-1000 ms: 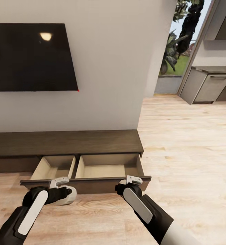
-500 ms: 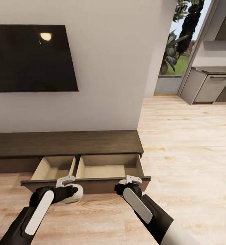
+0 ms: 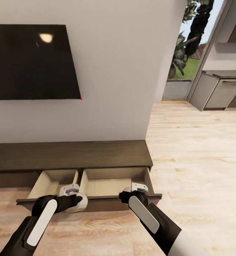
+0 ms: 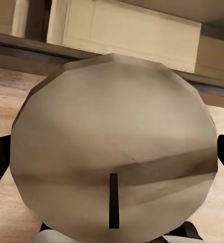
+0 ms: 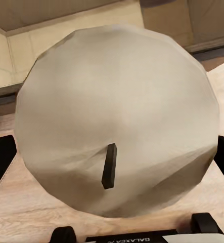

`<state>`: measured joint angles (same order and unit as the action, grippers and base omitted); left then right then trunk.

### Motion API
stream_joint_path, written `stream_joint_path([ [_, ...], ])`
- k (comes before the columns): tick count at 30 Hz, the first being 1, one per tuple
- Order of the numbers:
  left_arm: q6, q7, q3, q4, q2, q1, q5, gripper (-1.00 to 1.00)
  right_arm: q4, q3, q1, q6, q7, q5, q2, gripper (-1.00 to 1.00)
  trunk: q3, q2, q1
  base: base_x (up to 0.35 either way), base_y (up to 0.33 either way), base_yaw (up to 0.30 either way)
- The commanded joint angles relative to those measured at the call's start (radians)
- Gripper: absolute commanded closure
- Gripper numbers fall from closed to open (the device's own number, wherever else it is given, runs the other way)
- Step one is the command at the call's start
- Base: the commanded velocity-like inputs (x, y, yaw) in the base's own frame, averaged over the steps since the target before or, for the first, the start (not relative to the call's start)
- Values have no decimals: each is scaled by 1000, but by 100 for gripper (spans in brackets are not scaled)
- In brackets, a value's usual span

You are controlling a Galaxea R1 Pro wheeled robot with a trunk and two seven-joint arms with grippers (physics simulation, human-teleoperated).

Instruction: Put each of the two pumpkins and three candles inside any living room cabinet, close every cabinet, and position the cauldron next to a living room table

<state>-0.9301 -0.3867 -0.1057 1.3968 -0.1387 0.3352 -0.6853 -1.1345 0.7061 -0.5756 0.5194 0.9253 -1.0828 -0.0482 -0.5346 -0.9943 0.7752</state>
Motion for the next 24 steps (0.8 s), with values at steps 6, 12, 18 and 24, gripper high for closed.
stream_joint_path([
  [6,-1,-9,1,1,-1,1,-11,100,2,2,-1,4,7,-5,-1,100,-1,-1,1,315,41,42],
  [12,-1,-10,-2,0,-1,1,-10,100,4,2,-1,4,7,-5,-1,100,0,-1,1,321,2,239],
  [18,-1,-11,-2,-2,-1,1,-10,100,5,1,-1,4,7,-5,0,100,0,-1,1,302,-108,81],
  [24,-1,-11,-4,-2,-1,1,-11,100,5,1,-1,4,6,-5,-1,100,1,-1,1,269,-76,-48],
])
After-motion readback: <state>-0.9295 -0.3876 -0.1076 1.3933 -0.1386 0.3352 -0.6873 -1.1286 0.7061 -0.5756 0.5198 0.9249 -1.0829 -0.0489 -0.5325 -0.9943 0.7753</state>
